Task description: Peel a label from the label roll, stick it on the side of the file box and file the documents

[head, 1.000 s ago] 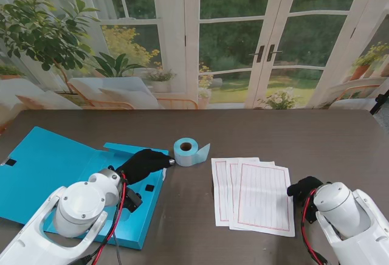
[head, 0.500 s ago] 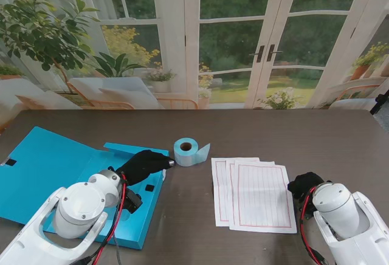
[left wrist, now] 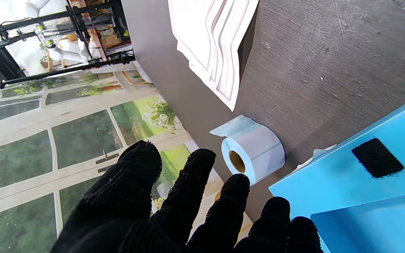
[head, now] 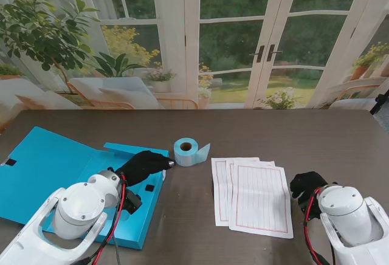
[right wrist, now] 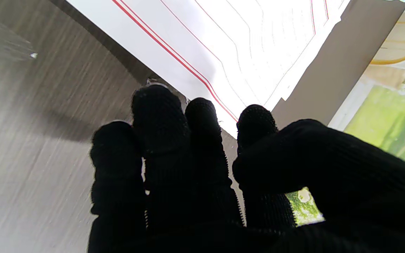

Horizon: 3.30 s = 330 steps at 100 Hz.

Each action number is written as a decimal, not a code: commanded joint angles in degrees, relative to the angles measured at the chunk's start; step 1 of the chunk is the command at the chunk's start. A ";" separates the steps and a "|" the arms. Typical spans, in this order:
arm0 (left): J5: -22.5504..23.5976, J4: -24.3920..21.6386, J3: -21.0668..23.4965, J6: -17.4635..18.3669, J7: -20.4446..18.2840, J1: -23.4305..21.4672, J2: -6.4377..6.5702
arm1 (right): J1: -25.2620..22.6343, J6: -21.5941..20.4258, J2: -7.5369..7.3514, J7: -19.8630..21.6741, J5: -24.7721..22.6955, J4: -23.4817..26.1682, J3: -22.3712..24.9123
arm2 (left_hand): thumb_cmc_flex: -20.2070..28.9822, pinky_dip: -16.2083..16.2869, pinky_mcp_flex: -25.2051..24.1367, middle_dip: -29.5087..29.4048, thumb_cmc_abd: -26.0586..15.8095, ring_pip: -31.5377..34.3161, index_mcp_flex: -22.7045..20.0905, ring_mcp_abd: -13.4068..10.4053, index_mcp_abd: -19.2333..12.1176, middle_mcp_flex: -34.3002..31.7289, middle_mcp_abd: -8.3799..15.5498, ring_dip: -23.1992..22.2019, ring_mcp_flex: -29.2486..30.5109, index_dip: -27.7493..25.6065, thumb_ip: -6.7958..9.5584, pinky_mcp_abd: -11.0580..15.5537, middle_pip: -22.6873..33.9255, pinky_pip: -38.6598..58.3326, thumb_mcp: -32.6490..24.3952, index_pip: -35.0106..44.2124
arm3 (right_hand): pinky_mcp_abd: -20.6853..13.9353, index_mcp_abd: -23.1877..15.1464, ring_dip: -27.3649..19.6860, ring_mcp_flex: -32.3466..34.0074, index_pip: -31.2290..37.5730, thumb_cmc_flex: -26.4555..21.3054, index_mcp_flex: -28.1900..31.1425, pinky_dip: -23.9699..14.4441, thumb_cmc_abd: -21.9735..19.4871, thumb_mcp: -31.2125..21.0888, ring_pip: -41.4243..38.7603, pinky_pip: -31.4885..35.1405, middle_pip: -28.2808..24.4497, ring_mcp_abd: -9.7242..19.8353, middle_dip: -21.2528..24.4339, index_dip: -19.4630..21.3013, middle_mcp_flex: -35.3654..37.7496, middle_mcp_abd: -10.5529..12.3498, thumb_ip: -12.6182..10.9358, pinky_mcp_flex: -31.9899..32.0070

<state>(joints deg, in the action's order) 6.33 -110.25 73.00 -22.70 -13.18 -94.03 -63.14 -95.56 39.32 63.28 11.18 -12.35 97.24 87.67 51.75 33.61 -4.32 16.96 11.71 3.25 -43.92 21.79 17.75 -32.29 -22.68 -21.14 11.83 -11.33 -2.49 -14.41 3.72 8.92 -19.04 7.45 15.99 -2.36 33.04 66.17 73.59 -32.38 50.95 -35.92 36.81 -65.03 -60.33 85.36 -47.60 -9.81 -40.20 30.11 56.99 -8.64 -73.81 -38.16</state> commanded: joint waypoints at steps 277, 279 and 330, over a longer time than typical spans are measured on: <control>0.68 -1.57 0.84 -1.85 -3.74 -1.48 0.77 | 2.88 -7.07 1.70 2.09 14.49 -4.55 0.22 | 2.33 -0.90 -0.81 -0.37 -4.44 0.24 -0.26 -0.23 0.84 1.48 0.19 0.50 -1.54 -0.01 -0.29 2.96 0.01 -1.53 5.42 -0.54 | 3.61 11.00 0.19 8.19 -8.66 -3.63 13.91 0.13 3.95 -7.55 -0.73 1.65 6.90 -2.66 2.12 -1.98 13.02 -1.02 -6.01 -6.23; 0.67 -1.55 0.86 -1.80 -3.74 -1.49 0.76 | 2.86 -7.01 1.80 1.86 14.88 -4.34 0.30 | 2.32 -0.89 -0.81 -0.37 -4.41 0.24 -0.29 -0.24 0.95 1.48 0.20 0.50 -1.54 -0.02 -0.29 2.93 0.02 -1.53 5.45 -0.53 | 3.65 11.24 0.28 8.18 -8.71 -3.69 14.04 0.13 3.93 -7.73 -0.88 1.65 6.99 -2.75 2.04 -1.84 13.12 -1.13 -6.08 -6.33; 0.47 -1.27 1.35 -1.07 -3.55 -1.85 0.70 | 1.19 -5.19 3.10 -0.81 21.83 1.36 1.87 | 2.61 -0.55 -0.86 -0.37 -4.65 0.24 -0.02 -0.25 1.18 1.56 0.17 0.50 -1.55 0.05 -0.23 2.96 -0.01 -1.33 6.01 -0.69 | 4.11 13.39 0.32 8.19 -9.87 -4.14 15.04 -0.14 3.86 -9.57 -2.15 1.41 7.71 -2.62 0.69 -0.12 13.89 -1.81 -6.34 -6.99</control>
<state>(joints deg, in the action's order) 6.99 -111.44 74.19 -23.98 -15.83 -95.50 -62.18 -93.99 33.97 66.06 9.38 10.50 97.62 89.83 52.89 32.96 -4.32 16.96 9.34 3.25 -43.92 21.79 18.61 -32.26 -22.68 -21.13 11.77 -11.33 -2.49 -14.25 3.71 8.92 -14.78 7.19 19.34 8.35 32.96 71.11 63.86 -34.70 64.01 -36.24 38.46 -71.70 -60.79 85.35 -40.17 -12.07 -38.19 29.15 68.31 -10.86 -77.01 -39.10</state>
